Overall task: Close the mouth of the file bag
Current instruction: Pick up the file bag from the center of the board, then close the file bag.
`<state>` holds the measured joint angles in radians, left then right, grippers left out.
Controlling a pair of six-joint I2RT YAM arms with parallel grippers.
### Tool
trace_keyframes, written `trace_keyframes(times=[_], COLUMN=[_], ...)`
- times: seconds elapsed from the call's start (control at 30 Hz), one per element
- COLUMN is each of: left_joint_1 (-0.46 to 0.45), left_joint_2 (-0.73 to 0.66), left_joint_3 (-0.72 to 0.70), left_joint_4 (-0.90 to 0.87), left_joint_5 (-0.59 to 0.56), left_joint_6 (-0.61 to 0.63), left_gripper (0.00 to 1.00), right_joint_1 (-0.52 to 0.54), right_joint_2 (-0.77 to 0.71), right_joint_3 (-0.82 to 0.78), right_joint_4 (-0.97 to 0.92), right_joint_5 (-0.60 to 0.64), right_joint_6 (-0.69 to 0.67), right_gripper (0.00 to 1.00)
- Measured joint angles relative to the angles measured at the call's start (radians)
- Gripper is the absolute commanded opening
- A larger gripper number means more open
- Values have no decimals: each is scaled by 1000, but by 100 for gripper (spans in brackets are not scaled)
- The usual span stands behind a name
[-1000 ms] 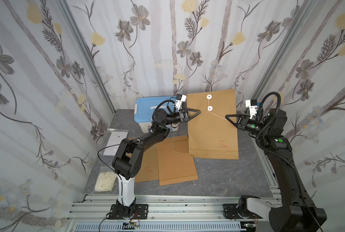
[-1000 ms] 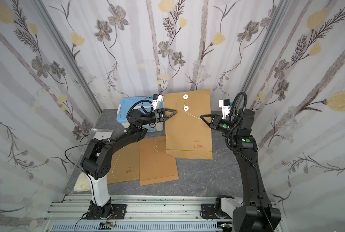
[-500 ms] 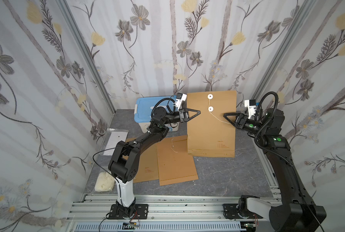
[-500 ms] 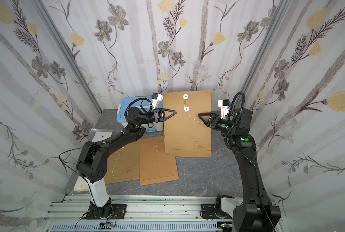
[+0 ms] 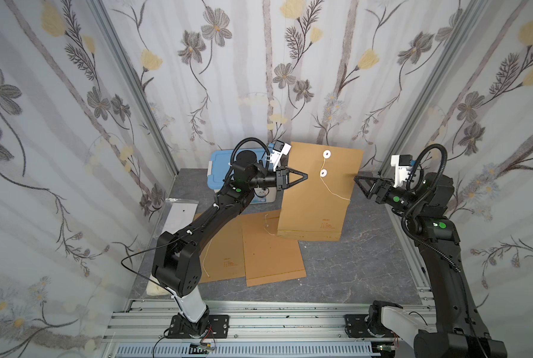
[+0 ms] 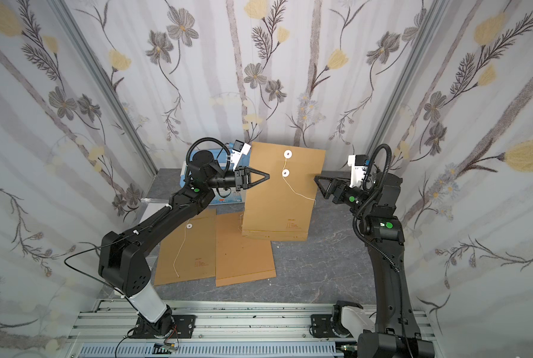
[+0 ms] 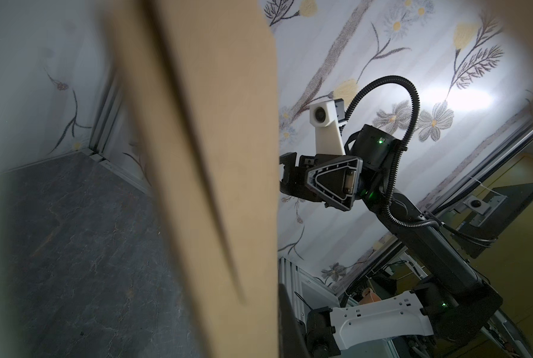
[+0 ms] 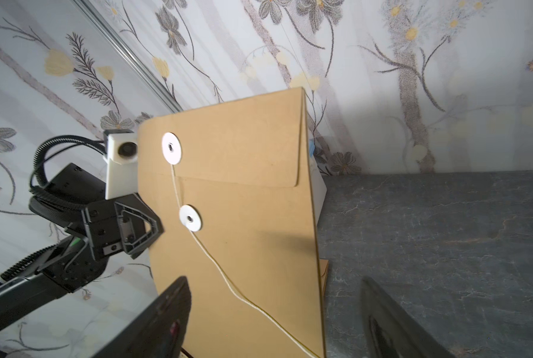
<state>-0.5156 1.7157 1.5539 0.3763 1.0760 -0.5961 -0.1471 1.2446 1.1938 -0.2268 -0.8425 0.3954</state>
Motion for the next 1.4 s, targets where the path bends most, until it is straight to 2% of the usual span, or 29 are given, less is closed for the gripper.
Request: trace_keyframes(times=[0.2,0.4,0.83,1.03,1.07,1.13,1.23,1.3,1.4], left_joint_1=[10,26,49,54,55,58,61,64,68], left_joint_2=[4,11,45,59,60,60,64,67,65], left_joint_3=[80,114,118,132,134,136,140,146,151], left_joint_4=[-149,-215,-55,19,24,34,39,39,20], left_joint_5=[39,47,46,45,45,41,37,34,31], left_joint_6=[98,126,-15,-81,-87,-96,-106,-110,-96], left_gripper=[0,0,0,0,0,0,0,0,0], right_joint_1=[1,-3,9,9,9,10,10,10,9], right_joint_2=[58,101,136,167,169,169,174,177,177], right_joint_3=[53,48,-59,-67,-67,-66,-55,-48,-37], right_joint_4=[-66,-85,76,90,90,90,74,53,29], right_joint_5=[-91,-159,-257,-282,-288,-299,-316,-317,-316], right_joint_6=[-165,-195,-124,-121,-121,-124,-138,-151,-164], right_gripper=[85,83,77,71,65,61,46,45,35])
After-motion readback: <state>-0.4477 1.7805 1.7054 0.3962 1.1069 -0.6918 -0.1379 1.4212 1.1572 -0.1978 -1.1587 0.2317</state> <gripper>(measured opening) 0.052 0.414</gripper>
